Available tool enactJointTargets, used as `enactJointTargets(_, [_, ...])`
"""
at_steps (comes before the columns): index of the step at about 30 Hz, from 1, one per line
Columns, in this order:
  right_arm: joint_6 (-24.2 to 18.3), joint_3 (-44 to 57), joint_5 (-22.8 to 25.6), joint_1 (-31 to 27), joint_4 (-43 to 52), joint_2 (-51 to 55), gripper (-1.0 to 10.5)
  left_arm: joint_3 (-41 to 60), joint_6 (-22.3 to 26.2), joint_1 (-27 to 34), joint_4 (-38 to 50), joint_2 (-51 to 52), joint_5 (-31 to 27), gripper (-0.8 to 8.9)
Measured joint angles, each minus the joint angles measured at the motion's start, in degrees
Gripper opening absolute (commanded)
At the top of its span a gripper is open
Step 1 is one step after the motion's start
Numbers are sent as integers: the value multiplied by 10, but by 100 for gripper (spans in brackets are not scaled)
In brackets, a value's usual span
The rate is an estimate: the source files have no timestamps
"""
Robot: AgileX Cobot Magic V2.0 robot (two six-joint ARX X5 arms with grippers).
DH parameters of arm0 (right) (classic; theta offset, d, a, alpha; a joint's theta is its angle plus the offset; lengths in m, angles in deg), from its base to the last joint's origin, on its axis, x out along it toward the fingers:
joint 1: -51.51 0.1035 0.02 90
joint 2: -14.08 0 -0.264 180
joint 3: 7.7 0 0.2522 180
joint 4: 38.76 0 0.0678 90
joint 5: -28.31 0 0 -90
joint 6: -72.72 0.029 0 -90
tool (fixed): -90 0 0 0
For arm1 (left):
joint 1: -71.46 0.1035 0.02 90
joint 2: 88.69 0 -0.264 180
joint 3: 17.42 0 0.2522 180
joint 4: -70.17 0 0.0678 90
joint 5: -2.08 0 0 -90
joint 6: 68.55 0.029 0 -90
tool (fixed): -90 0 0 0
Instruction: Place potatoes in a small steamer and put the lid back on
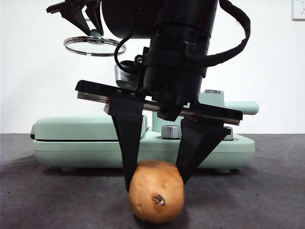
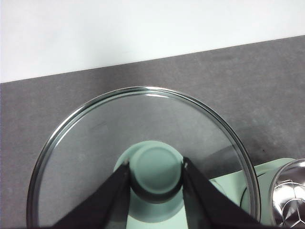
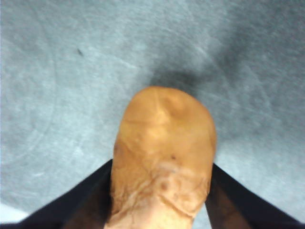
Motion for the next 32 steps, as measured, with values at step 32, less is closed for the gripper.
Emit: enactJointTargets(32, [-189, -353, -7, -280, -76, -3, 170, 0, 0, 0, -4, 0, 0, 5])
